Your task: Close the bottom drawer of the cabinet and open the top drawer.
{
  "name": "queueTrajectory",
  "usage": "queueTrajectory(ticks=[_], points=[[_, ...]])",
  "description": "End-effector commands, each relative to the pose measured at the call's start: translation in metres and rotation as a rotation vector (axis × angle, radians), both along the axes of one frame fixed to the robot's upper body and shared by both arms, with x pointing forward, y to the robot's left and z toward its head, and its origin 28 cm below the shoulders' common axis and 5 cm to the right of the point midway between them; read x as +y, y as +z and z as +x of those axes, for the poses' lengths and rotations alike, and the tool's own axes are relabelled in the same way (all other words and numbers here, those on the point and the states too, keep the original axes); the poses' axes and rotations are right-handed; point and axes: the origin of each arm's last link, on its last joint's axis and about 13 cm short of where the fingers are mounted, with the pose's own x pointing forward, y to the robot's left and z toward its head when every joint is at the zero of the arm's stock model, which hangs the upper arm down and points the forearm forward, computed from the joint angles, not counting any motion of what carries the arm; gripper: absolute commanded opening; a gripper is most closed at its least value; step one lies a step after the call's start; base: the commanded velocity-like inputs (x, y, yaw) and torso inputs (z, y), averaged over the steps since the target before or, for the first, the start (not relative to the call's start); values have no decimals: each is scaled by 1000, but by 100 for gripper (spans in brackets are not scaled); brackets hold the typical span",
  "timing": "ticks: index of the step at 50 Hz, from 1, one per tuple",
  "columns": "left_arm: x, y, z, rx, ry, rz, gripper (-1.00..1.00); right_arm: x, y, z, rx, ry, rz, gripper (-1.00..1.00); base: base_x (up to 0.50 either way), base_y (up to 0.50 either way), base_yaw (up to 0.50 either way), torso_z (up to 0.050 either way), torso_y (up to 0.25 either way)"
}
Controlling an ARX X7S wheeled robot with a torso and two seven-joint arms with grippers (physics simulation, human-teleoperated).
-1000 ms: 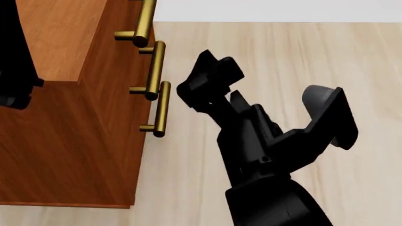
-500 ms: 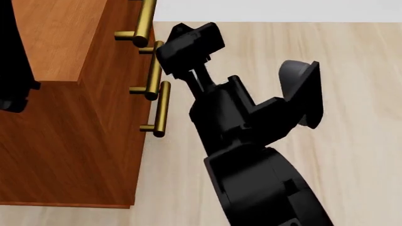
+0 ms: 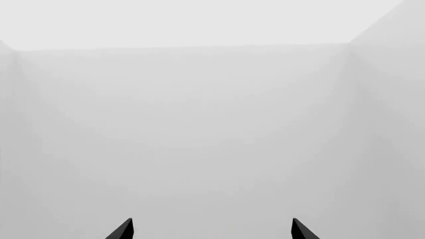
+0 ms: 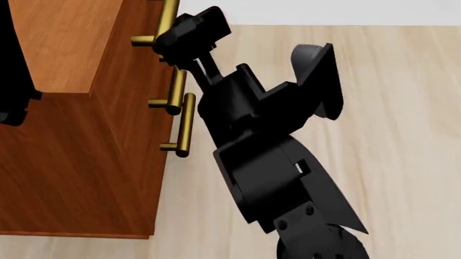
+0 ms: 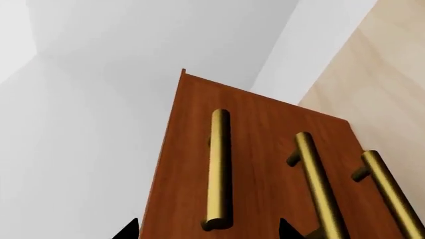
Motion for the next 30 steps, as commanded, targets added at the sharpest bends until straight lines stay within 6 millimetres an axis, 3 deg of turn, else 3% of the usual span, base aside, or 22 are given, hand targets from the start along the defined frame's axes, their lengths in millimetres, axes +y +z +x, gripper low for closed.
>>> queueTrajectory(ticks=[1, 30], points=[[1, 1, 0, -1, 3, 2, 100, 8, 0, 11, 7, 19, -25, 100, 0, 0, 0, 0, 0], [1, 1, 2, 3, 4, 8, 100, 22, -2, 40, 34, 60, -55, 100, 0, 0, 0, 0, 0]])
